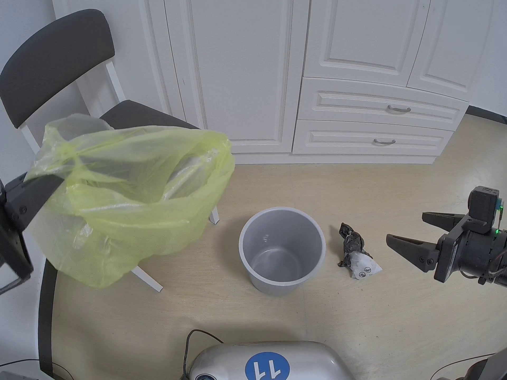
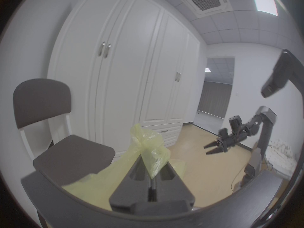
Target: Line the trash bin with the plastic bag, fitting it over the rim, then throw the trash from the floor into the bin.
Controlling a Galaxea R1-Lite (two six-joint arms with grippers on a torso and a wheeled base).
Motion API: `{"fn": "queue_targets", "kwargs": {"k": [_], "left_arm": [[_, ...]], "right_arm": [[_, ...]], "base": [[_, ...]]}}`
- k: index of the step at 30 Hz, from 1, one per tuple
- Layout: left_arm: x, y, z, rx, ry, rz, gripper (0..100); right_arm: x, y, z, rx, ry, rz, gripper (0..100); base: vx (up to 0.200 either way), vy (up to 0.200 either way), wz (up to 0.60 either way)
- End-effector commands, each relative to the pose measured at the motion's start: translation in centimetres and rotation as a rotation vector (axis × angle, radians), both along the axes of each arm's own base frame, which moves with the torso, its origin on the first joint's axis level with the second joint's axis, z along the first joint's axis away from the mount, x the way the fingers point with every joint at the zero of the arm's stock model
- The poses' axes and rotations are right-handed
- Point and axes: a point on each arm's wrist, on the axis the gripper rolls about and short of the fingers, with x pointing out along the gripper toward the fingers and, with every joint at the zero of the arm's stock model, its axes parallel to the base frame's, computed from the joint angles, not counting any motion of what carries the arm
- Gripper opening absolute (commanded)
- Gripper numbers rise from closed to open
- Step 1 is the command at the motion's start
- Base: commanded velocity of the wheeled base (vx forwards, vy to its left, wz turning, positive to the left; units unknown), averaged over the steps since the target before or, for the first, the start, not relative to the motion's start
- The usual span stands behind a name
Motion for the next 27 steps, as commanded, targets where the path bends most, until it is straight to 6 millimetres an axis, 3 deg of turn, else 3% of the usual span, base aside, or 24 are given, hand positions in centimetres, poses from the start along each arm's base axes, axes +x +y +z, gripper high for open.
{"fn": "queue_targets", "kwargs": {"k": [1,6,20,24,27], "left_arm": [[-1.9,0.6,-0.5,0.017,-0.056,-0.061,0],[-2.3,0.8,-1.0,0.044,-0.076,-0.093,0],[-3.0,1.0,-1.4,0.052,-0.097,-0.229,0],[-2.4,0.5,-1.4,0.06,-0.071,-0.231,0],[-1.5,-0.2,-1.6,0.071,-0.021,-0.22,0]], "right_arm": [[-1.4,0.2,0.9,0.035,-0.038,0.06,100],[-2.0,0.2,1.0,0.041,-0.043,0.089,100],[-1.0,1.2,0.0,0.004,0.009,0.094,100],[1.7,3.1,-0.8,0.005,0.088,0.074,100],[5.2,4.1,-0.7,0.101,0.178,0.056,100]], "base": [[0.0,0.0,0.0],[0.0,0.0,0.0],[0.0,0.0,0.0],[0.0,0.0,0.0],[0.0,0.0,0.0]]}}
